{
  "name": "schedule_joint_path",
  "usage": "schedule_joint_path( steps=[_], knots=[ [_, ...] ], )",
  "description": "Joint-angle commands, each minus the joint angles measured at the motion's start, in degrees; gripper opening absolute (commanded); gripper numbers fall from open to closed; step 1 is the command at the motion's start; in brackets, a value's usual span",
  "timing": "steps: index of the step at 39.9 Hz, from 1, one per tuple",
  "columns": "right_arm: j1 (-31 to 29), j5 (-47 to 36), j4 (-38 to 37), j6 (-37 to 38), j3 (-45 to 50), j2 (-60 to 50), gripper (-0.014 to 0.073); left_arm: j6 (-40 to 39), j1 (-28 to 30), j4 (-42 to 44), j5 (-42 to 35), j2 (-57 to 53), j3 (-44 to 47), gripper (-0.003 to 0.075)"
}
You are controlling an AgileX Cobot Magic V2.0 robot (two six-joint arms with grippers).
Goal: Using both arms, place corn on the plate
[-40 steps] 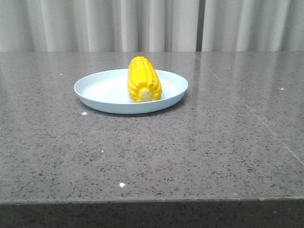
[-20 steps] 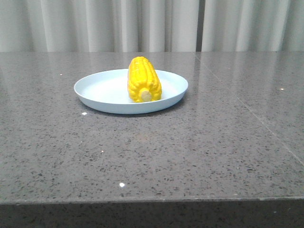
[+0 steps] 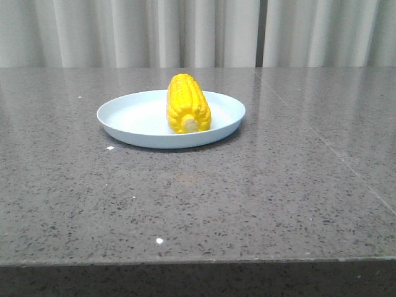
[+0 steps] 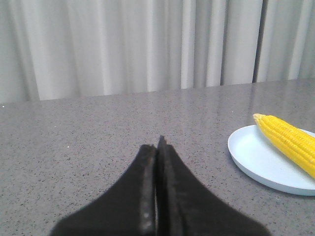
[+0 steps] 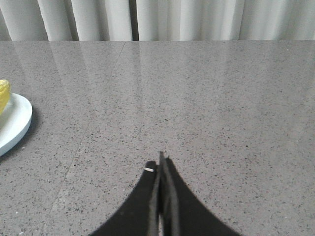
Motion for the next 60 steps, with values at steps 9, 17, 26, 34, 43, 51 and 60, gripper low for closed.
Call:
schedule_joint_path(
  steps=[9,17,26,34,43,51,60],
  knots=[
    [0.1,-4.1,-1.1,-0.7,-1.3,0.4,-0.0062,-0.6,0.1,0.2,-4.6,0.5,-1.5,-0.0020],
    [0.1,-4.1,-1.1,-0.7,-1.3,0.4,-0.0062,-0.6,0.1,0.2,-4.6,0.5,-1.5,-0.0020],
    [0.1,-4.1,-1.1,-0.7,-1.3,0.4,-0.0062,-0.6,0.1,0.2,-4.8,0.5,-1.3,-0.0020],
    [0.1,-4.1,-1.1,-0.7,-1.3,0.4,-0.0062,12.5,1.6,-13.6,-8.4,0.2,1.2,-0.0020],
    [0.1,-4.0,-1.1,-0.7,-1.3,0.4,-0.0062,14.1,10.8,-18.6,-14.2,-6.0,10.4,-0.0020],
    [0.1,-3.9,-1.1,-0.7,-1.3,0.4,-0.0062,14.4,16.7,-21.5,-19.0,-7.1,19.1,-0.0020],
    [0.1,-4.0,-1.1,-0.7,-1.3,0.4,-0.0062,14.4,17.6,-21.0,-18.8,-7.1,20.3,-0.0020]
  ],
)
